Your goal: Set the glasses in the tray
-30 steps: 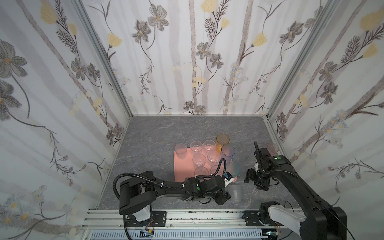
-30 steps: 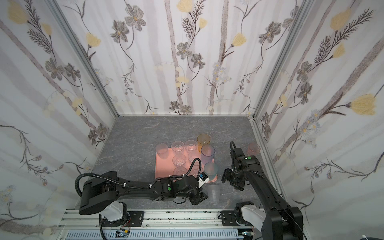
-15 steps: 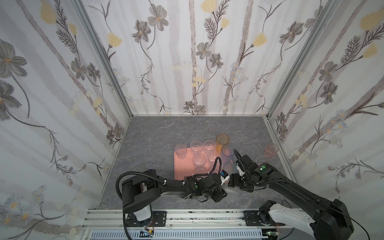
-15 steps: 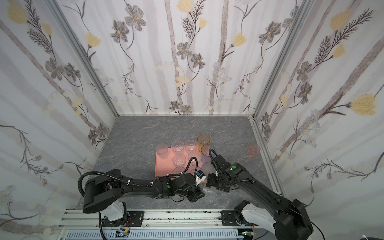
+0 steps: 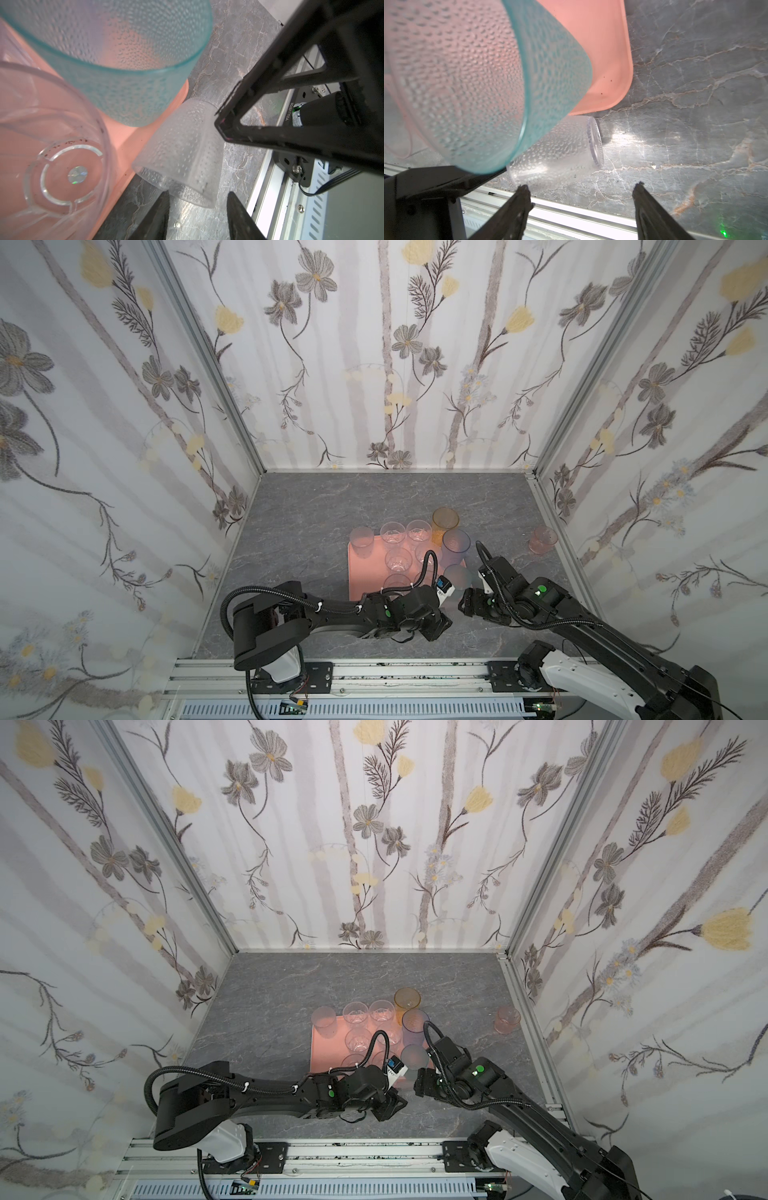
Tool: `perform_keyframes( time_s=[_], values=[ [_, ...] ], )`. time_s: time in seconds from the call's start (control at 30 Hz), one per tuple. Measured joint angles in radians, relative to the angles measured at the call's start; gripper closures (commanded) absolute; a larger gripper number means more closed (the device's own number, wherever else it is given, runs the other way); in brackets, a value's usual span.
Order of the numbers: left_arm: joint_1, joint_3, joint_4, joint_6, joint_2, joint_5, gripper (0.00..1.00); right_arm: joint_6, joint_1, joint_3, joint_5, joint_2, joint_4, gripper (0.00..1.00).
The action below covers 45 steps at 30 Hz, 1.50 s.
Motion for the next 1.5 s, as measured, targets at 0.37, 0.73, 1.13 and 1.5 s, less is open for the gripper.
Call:
perform_keyframes(
  time_s=[0.37, 0.73, 1.13, 1.5],
  values=[
    [0.053, -0.094, -0.028, -0.001, -0.275, -0.022, 0.50, 0.127, 0.242, 0.070, 0.125, 0.045, -0.012, 0.26],
    [0.224, -0.182, -0.248, 0.058, -0.613, -0.027, 0.47, 0.326, 0.576, 0.362, 0.377, 0.454, -0.205, 0.25],
    [0.317, -0.238, -0.351, 0.119, -0.756, 0.005, 0.45, 0.375, 0.609, 0.486, 0.475, 0.747, -0.280, 0.37],
    [0.331, -0.258, -0.411, 0.129, -0.781, 0.013, 0.44, 0.370, 0.593, 0.468, 0.558, 0.855, -0.340, 0.67]
  ],
)
